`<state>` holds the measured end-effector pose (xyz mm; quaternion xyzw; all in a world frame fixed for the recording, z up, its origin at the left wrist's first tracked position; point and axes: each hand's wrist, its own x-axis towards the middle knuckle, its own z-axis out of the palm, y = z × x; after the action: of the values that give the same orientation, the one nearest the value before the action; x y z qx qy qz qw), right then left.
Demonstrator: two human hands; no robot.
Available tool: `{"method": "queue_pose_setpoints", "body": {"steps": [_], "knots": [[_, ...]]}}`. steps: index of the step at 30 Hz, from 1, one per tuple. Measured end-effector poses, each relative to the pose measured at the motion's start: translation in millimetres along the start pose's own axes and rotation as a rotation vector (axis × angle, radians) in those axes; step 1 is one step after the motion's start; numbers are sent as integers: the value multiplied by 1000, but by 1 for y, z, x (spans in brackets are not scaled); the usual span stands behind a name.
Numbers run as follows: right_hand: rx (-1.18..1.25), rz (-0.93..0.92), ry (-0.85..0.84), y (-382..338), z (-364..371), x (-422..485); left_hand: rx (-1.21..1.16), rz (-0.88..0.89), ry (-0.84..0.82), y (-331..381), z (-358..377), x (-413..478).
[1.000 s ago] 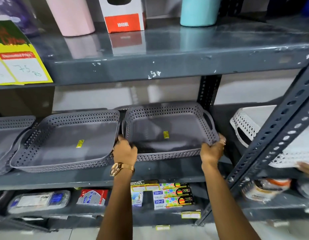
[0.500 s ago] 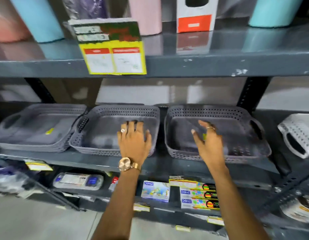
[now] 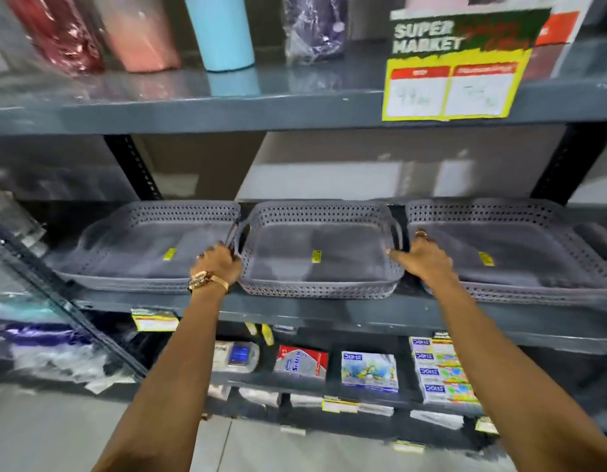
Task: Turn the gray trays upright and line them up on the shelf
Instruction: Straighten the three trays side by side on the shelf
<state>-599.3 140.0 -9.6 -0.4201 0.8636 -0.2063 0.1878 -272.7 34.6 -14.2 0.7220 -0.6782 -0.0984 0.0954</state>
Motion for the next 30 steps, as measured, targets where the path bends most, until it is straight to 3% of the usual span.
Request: {"method": "queue_pose_setpoints", "body": {"steps": [6,13,22,30], "knots": [[-98,8,56,1,17,-8,3,190,45,-17,11,0],[-124,-33,158,5,25,-8,-38,249,87,-17,23,7],[-42,88,86,-17,17,22,-79,289,86,10,22,42],[-71,90,39,-15,17,14,-48,285,66,6,21,36]]}}
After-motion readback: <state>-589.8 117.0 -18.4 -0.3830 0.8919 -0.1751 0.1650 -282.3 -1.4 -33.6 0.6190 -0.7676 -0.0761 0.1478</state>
